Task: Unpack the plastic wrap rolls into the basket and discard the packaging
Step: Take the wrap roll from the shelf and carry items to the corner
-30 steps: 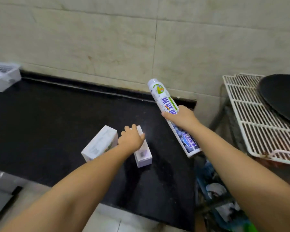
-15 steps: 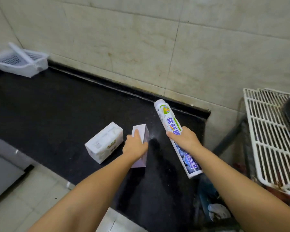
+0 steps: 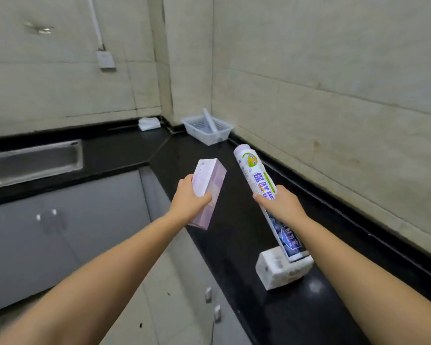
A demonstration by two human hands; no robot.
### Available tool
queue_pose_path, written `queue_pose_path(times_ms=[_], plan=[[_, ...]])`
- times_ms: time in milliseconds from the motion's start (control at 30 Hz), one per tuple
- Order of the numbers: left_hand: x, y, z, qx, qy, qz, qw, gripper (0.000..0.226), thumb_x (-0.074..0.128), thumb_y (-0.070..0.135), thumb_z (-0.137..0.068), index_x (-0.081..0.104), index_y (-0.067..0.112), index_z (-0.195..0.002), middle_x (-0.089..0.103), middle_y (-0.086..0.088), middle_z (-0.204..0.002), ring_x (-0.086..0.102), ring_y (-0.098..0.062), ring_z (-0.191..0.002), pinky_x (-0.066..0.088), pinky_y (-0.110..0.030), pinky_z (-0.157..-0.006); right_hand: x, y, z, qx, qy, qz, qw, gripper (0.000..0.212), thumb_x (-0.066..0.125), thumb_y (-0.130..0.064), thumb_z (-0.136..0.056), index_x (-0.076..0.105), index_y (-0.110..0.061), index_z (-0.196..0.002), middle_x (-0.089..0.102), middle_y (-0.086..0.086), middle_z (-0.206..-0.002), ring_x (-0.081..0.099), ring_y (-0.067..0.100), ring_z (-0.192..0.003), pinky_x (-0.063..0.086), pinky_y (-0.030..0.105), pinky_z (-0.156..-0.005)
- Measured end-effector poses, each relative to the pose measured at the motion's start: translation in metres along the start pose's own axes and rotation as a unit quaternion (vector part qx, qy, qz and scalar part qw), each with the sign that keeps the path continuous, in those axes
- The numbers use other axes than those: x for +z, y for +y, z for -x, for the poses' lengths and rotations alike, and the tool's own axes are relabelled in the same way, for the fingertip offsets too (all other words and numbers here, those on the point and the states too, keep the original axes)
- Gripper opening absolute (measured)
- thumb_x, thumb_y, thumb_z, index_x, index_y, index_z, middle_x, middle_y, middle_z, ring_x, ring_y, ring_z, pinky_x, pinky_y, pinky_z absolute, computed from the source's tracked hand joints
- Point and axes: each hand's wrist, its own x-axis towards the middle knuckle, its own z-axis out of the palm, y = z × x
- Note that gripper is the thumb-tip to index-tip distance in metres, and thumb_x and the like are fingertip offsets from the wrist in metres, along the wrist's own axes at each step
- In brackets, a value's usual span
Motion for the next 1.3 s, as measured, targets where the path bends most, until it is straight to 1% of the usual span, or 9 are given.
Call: queue_pose_path(times_ms=[167,333,467,567,733,900,1033,1133,1300], plan=[[-0.088,-0.062,-0.053,0.005,0.048,-0.006,0.999,0.054,0.066,0.019,-0.072,0.048,0.011,-0.123,0.054,-0.007,-0.117,0.056,-0.022,-0.098,0.046,-0.031,-0.073,0.077,-0.09,-0.043,-0.055,-0.035,0.021,0.998,0.049,0.062,-0.059,-0.073,0.052,-0.017,-0.097,0.059,-0.002,-0.086,0.056,0.02,-0.074,0.044,0.031,-0.064],[-0.161,-0.118,-0.118,0.005,0.048,-0.044,0.998,0.052,0.066,0.019,-0.073,0.047,0.012,-0.12,0.048,-0.006,-0.113,0.053,-0.021,-0.093,0.043,-0.028,-0.068,0.144,-0.166,-0.086,-0.055,-0.048,0.012,0.997,0.051,0.063,-0.058,-0.074,0.053,-0.017,-0.102,0.062,0.0,-0.092,0.062,0.019,-0.08,0.053,0.036,-0.073],[-0.18,-0.153,-0.18,0.001,0.018,-0.057,0.998,0.053,0.067,0.019,-0.073,0.046,0.01,-0.121,0.05,-0.008,-0.115,0.054,-0.021,-0.093,0.041,-0.023,-0.059,0.176,-0.194,-0.125,-0.041,-0.052,0.041,0.997,0.048,0.062,-0.059,-0.074,0.05,-0.018,-0.096,0.057,-0.002,-0.088,0.055,0.018,-0.074,0.044,0.031,-0.064],[-0.164,-0.17,-0.224,-0.005,-0.024,-0.051,0.998,0.058,0.069,0.022,-0.073,0.044,0.012,-0.125,0.049,-0.008,-0.12,0.053,-0.02,-0.096,0.046,-0.026,-0.066,0.191,-0.19,-0.16,-0.009,-0.055,0.071,0.996,0.05,0.061,-0.059,-0.075,0.049,-0.018,-0.099,0.058,0.0,-0.091,0.057,0.02,-0.077,0.045,0.031,-0.066],[-0.121,-0.183,-0.309,0.026,-0.093,-0.104,0.99,0.056,0.067,0.028,-0.071,0.045,0.016,-0.121,0.049,-0.006,-0.116,0.057,-0.022,-0.095,0.056,-0.039,-0.078,0.21,-0.16,-0.237,0.057,-0.041,0.09,0.993,0.053,0.06,-0.06,-0.075,0.048,-0.014,-0.1,0.063,0.005,-0.098,0.062,0.024,-0.081,0.05,0.034,-0.069],[-0.092,-0.192,-0.4,0.036,-0.164,-0.145,0.975,0.054,0.067,0.03,-0.07,0.045,0.018,-0.119,0.051,-0.006,-0.116,0.058,-0.021,-0.091,0.055,-0.036,-0.074,0.236,-0.136,-0.315,0.109,-0.07,0.113,0.985,0.057,0.059,-0.059,-0.079,0.045,-0.012,-0.107,0.062,0.009,-0.107,0.061,0.025,-0.089,0.049,0.034,-0.071],[-0.072,-0.201,-0.466,0.061,-0.216,-0.204,0.953,0.054,0.065,0.033,-0.073,0.043,0.02,-0.121,0.046,-0.003,-0.117,0.055,-0.018,-0.089,0.049,-0.033,-0.071,0.257,-0.131,-0.359,0.15,-0.081,0.125,0.977,0.061,0.059,-0.058,-0.08,0.044,-0.01,-0.113,0.06,0.011,-0.113,0.061,0.027,-0.097,0.047,0.034,-0.073],[-0.049,-0.21,-0.511,0.103,-0.261,-0.24,0.929,0.054,0.065,0.036,-0.073,0.042,0.023,-0.12,0.046,-0.003,-0.119,0.054,-0.019,-0.093,0.051,-0.037,-0.075,0.272,-0.128,-0.382,0.183,-0.066,0.137,0.971,0.06,0.059,-0.059,-0.079,0.043,-0.013,-0.113,0.057,0.011,-0.113,0.06,0.027,-0.098,0.045,0.034,-0.071],[0.001,-0.237,-0.584,0.203,-0.326,-0.277,0.881,0.055,0.057,0.056,-0.079,0.041,0.025,-0.121,0.049,0.0,-0.122,0.053,-0.022,-0.106,0.047,-0.037,-0.084,0.301,-0.124,-0.418,0.24,-0.026,0.152,0.958,0.06,0.059,-0.057,-0.081,0.041,-0.014,-0.12,0.053,0.011,-0.119,0.058,0.028,-0.105,0.047,0.036,-0.075]])
